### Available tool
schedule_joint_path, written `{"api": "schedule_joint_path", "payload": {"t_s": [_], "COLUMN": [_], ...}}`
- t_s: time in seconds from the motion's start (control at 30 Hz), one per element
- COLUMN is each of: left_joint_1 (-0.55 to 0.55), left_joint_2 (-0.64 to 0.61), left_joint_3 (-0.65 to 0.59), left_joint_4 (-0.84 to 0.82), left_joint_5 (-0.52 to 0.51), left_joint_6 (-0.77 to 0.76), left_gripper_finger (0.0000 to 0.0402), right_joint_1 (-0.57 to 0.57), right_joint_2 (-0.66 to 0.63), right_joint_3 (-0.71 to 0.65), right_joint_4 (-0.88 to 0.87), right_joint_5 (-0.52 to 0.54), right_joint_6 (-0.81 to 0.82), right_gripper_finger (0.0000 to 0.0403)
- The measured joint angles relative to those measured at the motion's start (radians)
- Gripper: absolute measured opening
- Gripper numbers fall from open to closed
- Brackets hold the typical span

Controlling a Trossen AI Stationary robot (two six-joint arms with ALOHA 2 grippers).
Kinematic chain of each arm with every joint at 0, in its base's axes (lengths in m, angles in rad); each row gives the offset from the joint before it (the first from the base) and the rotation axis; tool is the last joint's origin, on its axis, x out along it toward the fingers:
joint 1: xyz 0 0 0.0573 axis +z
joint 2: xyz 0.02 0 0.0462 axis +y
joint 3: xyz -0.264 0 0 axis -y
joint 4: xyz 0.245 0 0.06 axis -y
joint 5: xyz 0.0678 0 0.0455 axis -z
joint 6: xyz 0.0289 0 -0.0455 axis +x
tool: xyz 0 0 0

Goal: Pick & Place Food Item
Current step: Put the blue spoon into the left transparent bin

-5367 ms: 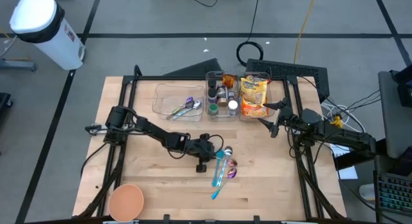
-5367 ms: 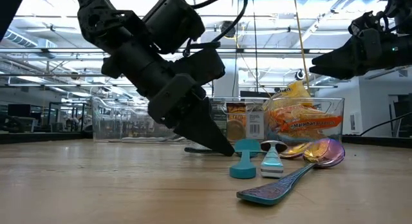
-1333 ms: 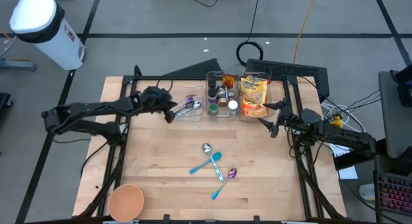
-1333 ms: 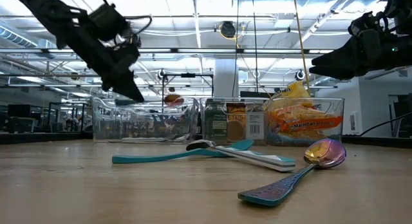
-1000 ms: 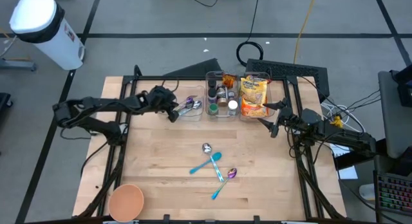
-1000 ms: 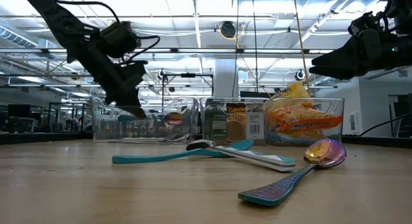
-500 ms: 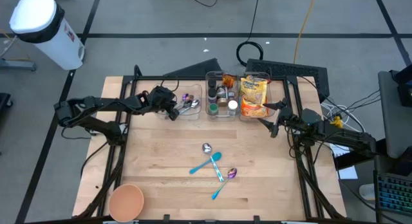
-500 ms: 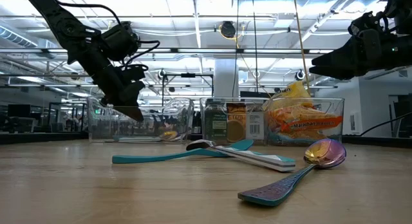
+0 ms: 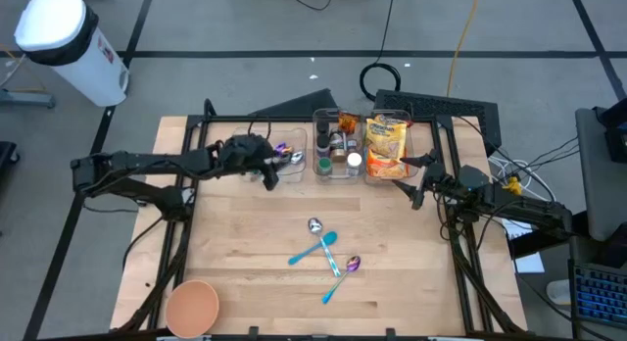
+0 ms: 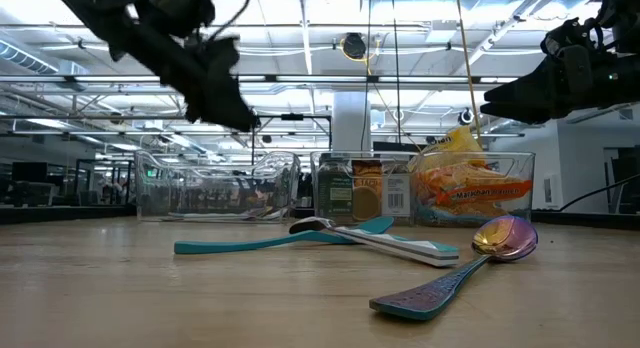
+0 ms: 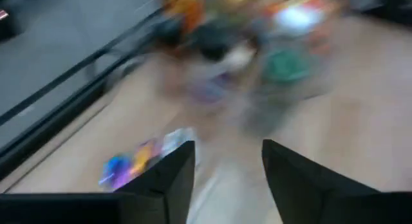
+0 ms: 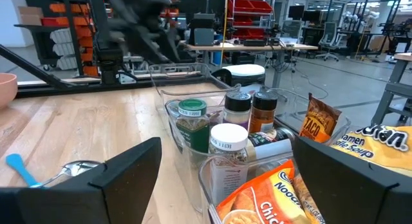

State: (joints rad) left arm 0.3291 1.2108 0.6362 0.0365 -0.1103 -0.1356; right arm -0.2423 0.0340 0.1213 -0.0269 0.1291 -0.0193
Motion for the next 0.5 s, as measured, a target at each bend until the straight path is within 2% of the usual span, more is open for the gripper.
{"api": "schedule_joint_path", "payload": {"t_s": [0.23,0.4,0.5], "left_joint_1": [-0.216,-0.387,-0.471], "left_joint_2": [-0.04,0.008,0.065], "left_joint_3": [0.029,0.029,0.029], "left_joint_4": [0.08,0.135,0.187], "left_joint_5": [0.14,0.125,0.08], "left_joint_6": [-0.001,0.02,0.032], "left_gripper_finger": [0.0225,0.0228,0.0228], "right_joint_1": [0.0,0.0,0.0], "right_joint_2": [0.0,0.0,0.0], "right_joint_3": [0.0,0.0,0.0], "right_joint_4": [0.0,0.0,0.0], "right_joint_5": [0.0,-0.001,0.0], "right_joint_6": [0.0,0.0,0.0], "right_gripper_finger": [0.0348,0.0348,0.0348]}}
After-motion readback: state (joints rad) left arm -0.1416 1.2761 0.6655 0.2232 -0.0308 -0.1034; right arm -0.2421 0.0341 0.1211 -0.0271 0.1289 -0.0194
